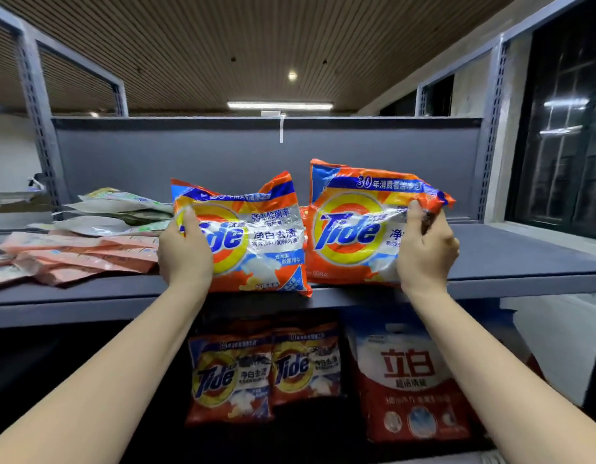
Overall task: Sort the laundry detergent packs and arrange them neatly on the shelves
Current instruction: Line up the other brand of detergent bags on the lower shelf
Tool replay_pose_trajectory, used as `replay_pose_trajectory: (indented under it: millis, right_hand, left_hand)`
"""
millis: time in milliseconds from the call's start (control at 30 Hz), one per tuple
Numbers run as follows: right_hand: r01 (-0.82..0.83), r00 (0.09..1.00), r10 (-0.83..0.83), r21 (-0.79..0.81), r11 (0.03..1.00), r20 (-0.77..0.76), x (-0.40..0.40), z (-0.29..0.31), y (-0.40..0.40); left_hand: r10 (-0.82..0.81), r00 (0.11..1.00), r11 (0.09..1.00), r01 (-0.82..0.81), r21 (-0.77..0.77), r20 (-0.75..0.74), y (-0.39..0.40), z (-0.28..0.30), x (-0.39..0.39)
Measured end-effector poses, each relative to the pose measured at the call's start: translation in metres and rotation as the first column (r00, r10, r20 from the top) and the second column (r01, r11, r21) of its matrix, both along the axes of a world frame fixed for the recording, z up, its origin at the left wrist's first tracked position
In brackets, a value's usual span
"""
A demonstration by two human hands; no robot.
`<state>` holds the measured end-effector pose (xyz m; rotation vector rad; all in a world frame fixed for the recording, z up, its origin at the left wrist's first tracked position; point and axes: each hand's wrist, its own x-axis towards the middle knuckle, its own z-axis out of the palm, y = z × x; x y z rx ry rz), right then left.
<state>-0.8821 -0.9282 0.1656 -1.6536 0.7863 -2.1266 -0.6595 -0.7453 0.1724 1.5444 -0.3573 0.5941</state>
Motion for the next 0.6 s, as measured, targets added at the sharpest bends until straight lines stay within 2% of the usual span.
replay_pose_trajectory:
  millis: [133,333,500,600]
  right_hand:
    - [-0.020,0.997,0.030,-0.138,0.990,0.071,-0.024,-0.005,0.020]
    - [-0.084,0.996,0.086,-0.163,0.983,0.008,-0.043,-0.032,0.039]
    - [-0.173,0.985,0.170,-0.126,0.977,-0.037,-0.054,-0.070,0.047]
    - [-0.209,0.974,0.201,-0.076,0.975,-0.101,-0.056,-0.096,0.048]
  left_hand:
    - [-0.063,0.991,0.992,0.075,-0.098,0.119,0.018,-0.016,-0.024]
    - [-0.096,0.992,0.971,0.112,-0.212,0.084,0.046,-0.055,-0.048]
    - [-0.072,0.996,0.984,0.079,-0.160,0.045,0.070,-0.088,-0.061]
    - [-0.021,0.998,0.998,0.024,-0.060,0.061,0.082,-0.114,-0.066]
